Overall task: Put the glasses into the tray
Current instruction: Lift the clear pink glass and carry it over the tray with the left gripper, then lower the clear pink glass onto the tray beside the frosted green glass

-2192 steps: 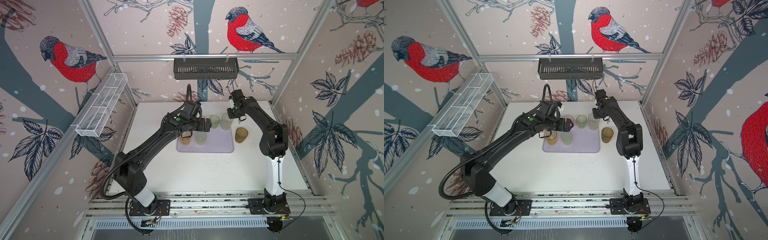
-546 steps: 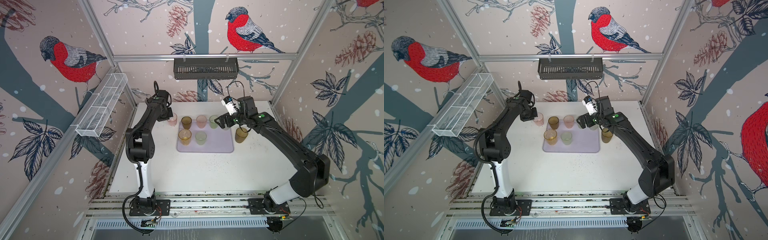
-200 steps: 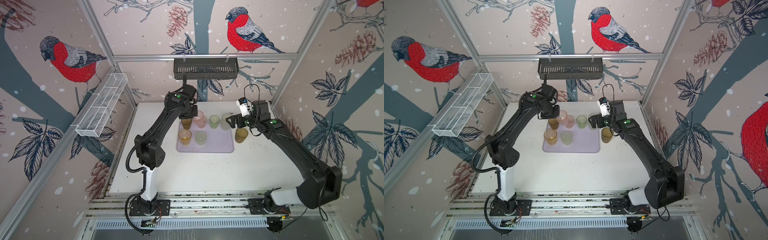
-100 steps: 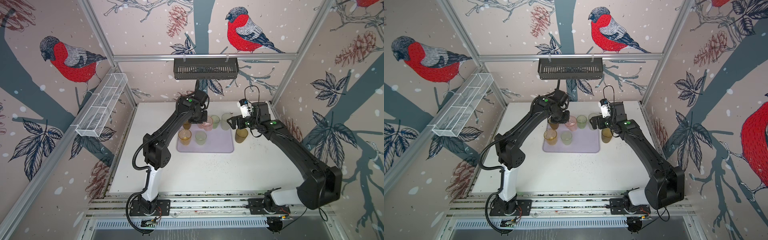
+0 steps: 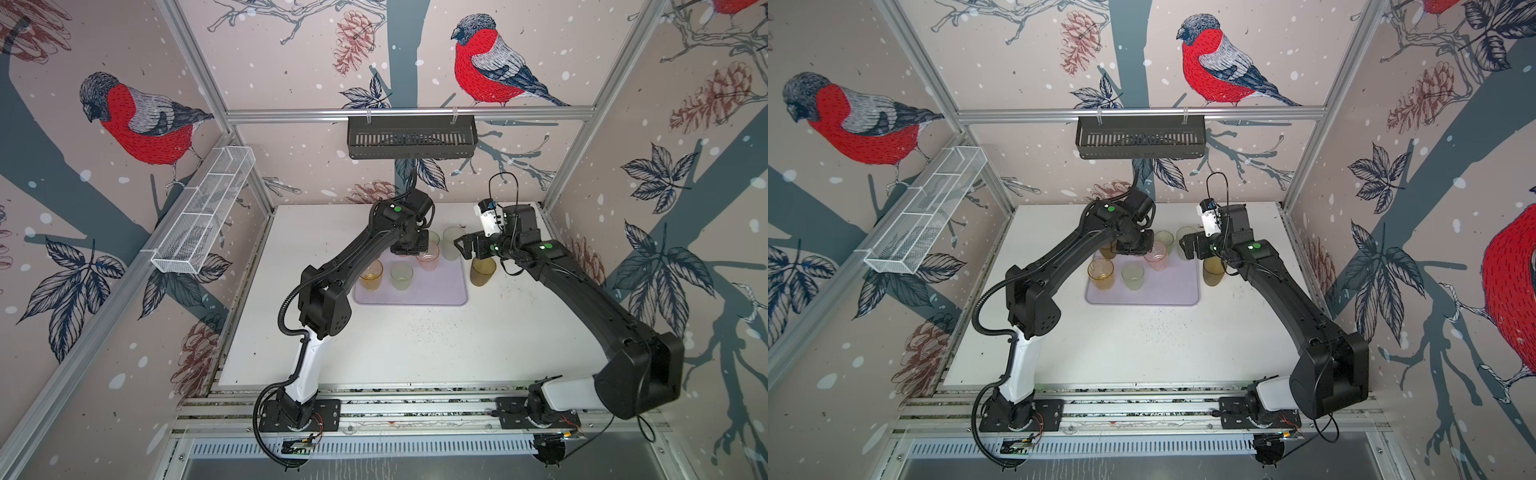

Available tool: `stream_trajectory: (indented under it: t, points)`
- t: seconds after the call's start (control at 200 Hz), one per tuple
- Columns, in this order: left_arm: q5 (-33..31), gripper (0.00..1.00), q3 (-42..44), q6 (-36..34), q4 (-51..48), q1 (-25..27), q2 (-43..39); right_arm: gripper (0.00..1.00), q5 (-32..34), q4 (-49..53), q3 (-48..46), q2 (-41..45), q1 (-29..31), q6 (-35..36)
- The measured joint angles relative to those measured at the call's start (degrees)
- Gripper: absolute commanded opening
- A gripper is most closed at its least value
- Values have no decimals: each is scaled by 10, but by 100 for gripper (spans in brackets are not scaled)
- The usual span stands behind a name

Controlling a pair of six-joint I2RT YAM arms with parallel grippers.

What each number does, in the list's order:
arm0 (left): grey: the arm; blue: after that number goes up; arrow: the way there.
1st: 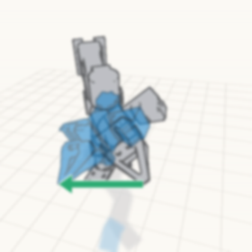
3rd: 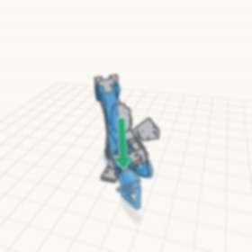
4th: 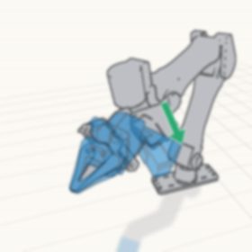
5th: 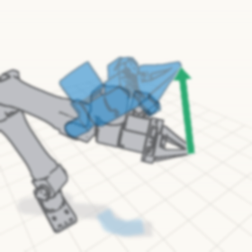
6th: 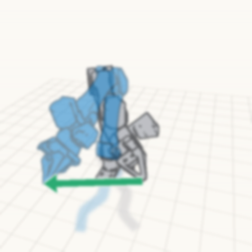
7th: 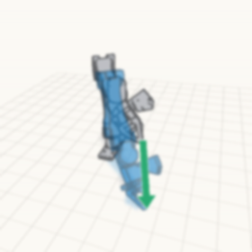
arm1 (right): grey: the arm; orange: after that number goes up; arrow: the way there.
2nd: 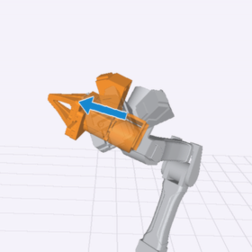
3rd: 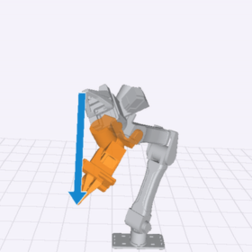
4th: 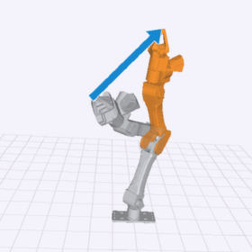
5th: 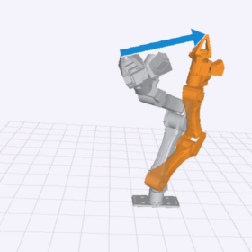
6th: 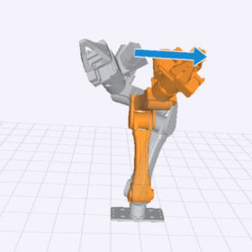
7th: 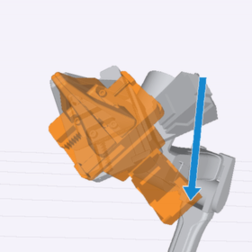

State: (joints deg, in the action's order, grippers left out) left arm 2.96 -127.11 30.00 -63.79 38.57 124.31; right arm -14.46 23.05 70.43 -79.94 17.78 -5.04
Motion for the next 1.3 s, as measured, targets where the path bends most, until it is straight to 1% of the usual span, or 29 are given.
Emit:
stream_trajectory:
  t: [0.475, 1.301]
  points:
    - [-5, 1, 0, 30, 18, 21, 23, 100, 5, -6, -7, 1, -10, -8]
    - [-47, 1, 23, 76, 18, 35, 48, 100, 4, -8, -6, 0, -14, -10]
